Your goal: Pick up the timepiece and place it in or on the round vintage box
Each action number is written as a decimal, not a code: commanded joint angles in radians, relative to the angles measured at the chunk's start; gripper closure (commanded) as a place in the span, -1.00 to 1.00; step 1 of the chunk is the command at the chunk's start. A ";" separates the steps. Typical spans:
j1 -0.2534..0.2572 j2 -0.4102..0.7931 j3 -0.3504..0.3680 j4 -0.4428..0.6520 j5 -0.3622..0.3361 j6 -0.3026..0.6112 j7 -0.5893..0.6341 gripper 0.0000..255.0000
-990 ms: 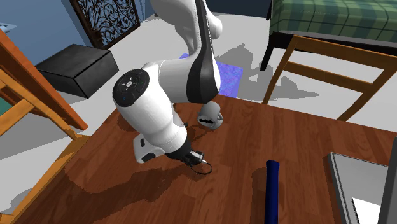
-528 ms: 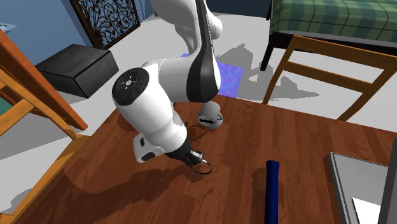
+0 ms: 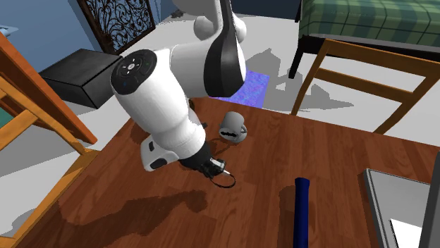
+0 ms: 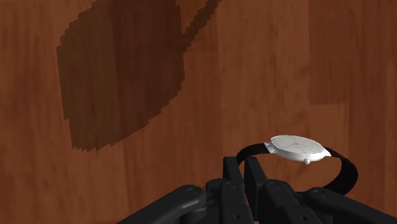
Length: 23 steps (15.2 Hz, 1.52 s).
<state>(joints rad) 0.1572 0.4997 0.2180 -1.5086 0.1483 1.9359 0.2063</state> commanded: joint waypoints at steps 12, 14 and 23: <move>0.000 -0.035 0.004 0.119 -0.001 -0.151 0.028 1.00; 0.000 -0.038 0.004 0.142 -0.001 -0.176 0.033 1.00; -0.046 -0.151 -0.003 0.060 0.021 -0.217 -0.010 1.00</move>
<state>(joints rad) 0.1249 0.3792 0.2175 -1.4035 0.1623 1.7085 0.2138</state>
